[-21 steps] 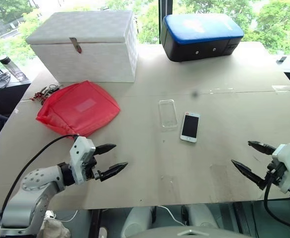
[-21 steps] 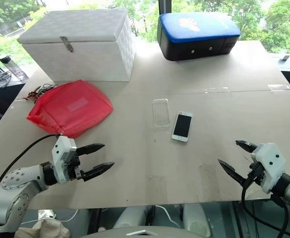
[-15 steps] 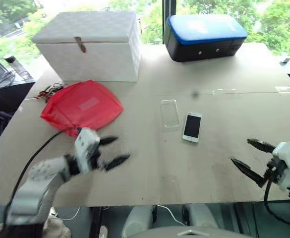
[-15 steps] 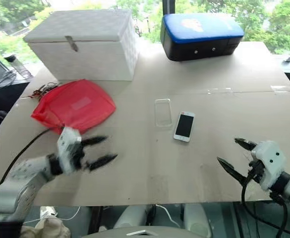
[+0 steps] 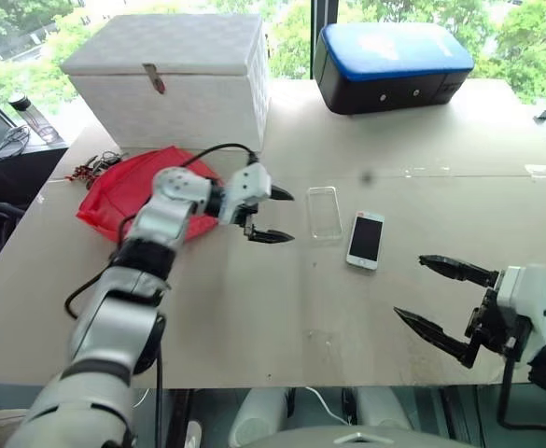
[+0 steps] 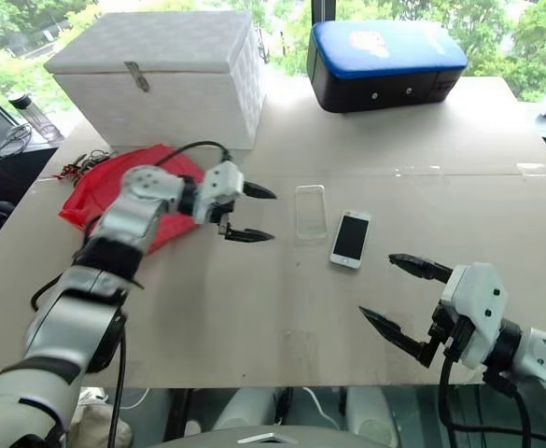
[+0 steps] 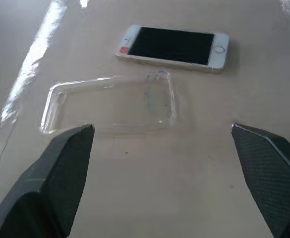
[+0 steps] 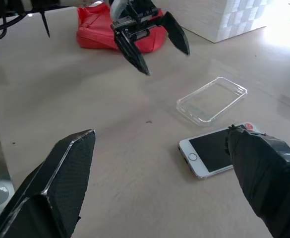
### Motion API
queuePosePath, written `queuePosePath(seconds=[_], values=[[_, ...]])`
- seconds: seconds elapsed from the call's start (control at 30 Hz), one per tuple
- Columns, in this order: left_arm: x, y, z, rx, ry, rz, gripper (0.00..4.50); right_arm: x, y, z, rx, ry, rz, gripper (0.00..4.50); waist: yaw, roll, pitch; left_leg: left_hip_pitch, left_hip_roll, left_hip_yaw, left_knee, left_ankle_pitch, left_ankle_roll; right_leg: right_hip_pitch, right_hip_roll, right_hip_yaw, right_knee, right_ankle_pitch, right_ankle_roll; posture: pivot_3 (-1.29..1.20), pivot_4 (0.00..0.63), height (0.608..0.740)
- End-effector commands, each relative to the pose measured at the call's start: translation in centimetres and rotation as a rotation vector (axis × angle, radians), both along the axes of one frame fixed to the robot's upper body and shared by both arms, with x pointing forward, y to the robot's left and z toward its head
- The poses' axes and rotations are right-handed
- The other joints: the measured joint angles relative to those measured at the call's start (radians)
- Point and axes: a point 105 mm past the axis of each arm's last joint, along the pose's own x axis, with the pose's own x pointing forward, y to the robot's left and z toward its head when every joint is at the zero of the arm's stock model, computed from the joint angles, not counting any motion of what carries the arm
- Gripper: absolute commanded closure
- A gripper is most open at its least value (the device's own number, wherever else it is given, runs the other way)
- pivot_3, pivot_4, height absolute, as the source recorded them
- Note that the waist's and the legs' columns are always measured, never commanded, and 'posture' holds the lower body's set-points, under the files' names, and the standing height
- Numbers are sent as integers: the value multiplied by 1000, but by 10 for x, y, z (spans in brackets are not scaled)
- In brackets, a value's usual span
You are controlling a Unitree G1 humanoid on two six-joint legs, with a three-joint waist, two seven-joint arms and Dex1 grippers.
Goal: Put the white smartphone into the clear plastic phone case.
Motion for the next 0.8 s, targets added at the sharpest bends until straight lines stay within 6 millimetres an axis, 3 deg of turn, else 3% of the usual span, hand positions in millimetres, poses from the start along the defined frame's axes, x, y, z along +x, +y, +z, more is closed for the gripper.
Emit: queuePosePath(seconds=[0.03, 0.2, 0.3, 0.53, 0.8], values=[[6, -5, -4, 143, -57, -88, 0, -4, 4, 12, 17, -46, -20, 52, -15, -2, 1, -1, 0, 0, 0, 0, 0, 0, 0, 0, 0, 0, 0, 0, 150, 740], [23, -20, -14, 378, -213, -91, 0, -8, 5, 15, 25, -62, -81, 52, -28, -5, 3, -4, 0, -1, 2, 0, 1, -3, -1, -2, 1, -1, 1, 0, 150, 740], [27, -21, -19, 431, -225, -72, 1223, -10, 5, 13, 36, -60, -98, 0, -25, -5, 3, -4, 0, -2, 3, 0, 1, -2, -1, -3, 2, -1, 2, 0, 150, 740], [30, -28, -22, 372, -172, 1, 4412, -16, 10, 8, 58, -58, -121, 0, -25, -5, 3, -2, -1, -3, 9, -1, 3, 0, 0, -3, 6, -1, 2, 0, 150, 740], [20, -36, -7, 138, 108, 65, 4461, -15, 16, 6, 51, -51, -115, 0, -29, -6, 3, -5, -1, -3, 11, -1, 2, -1, 0, -4, 5, -1, 3, 0, 150, 740]])
